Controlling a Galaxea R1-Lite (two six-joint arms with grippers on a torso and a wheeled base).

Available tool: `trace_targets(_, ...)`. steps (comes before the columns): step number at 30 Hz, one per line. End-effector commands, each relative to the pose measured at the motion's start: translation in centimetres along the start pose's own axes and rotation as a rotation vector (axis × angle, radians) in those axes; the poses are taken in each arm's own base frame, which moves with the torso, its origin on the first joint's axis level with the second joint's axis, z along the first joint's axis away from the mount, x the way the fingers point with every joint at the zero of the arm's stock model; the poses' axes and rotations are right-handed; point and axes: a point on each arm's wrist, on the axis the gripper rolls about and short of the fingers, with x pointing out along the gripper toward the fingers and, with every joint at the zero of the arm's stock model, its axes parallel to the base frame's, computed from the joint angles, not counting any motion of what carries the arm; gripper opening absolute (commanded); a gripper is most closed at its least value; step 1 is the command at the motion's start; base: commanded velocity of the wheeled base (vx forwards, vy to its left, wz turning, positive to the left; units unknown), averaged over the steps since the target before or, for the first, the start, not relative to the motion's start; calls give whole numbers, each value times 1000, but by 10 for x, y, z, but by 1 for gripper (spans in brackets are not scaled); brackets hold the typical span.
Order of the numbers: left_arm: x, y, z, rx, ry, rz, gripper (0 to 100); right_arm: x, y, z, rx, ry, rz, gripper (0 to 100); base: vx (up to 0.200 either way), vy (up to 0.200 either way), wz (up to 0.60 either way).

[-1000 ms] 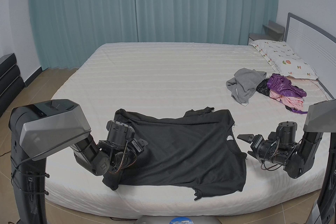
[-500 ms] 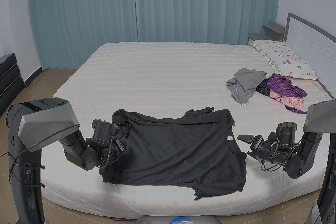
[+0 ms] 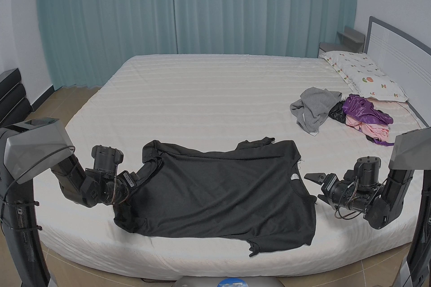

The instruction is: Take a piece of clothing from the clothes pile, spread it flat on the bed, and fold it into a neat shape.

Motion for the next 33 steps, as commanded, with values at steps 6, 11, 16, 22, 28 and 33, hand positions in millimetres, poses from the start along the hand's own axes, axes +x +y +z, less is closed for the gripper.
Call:
trace_targets(6,-15,20,42,-46,-53,-21,100,0,0,-1,0,2,-1,100,0,0,0)
trace_targets(11,-32,16,45,-48,-10,-89,100,0,0,-1,0,2,-1,100,0,0,0)
trace_targets(16,-41,0,29,-49,74,-164,100,0,-1,-1,2,5,-3,100,0,0,0)
trace_targets(22,-29,-29,11,-121,154,-245,100,2,-2,-3,2,12,-5,100,0,0,0)
trace_targets(28,5,-60,15,-195,139,-293,100,3,-3,-3,2,14,-10,100,0,0,0)
trace_targets(33,49,-90,18,-197,95,-351,100,3,-3,-4,4,17,-11,100,0,0,0)
